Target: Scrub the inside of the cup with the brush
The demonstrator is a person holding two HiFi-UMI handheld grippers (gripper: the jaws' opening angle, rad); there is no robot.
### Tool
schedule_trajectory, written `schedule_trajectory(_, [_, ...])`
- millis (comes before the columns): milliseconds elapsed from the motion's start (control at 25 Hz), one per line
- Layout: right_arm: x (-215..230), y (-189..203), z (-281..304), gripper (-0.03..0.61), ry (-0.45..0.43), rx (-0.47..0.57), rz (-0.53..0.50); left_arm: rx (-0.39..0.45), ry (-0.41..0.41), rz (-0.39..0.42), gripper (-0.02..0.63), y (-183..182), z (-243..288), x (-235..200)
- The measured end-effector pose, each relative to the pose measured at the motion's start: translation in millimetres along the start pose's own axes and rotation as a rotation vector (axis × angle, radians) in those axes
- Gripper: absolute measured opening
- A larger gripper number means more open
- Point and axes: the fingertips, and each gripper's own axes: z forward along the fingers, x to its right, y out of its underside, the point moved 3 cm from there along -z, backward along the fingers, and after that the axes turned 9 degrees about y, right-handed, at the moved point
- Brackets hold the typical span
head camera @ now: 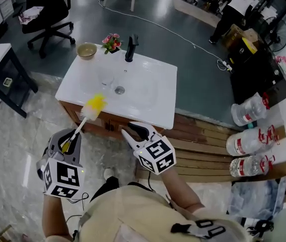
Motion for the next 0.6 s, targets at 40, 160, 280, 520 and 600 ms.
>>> schedule_trajectory(40, [2, -2, 7, 0.092, 0.009, -0.004, -0.002, -0.004, 0.014, 0.024, 0.044, -1, 4, -7])
schedule_trajectory(160, [9, -4, 26, 0.092, 0.031, -0.025, -0.013, -0.026, 0.046, 0.105, 0.044, -6, 21, -28])
schedule_trajectory(280, [18, -3, 41, 0.092, 0.039, -0.048, -0.004, -0.048, 0.077, 0.161, 0.044, -12, 40, -45])
schedule_trajectory(520, [55, -7, 84, 0.092, 0.043, -0.074, -0.026, -0.13, 0.092, 0.255, 0.044, -23, 87, -76])
schedule_trajectory(600, [69, -10, 100, 0.092, 0.038, -0.083, -0.041, -0.158, 0.11, 0.272, 0.044, -29, 102, -86])
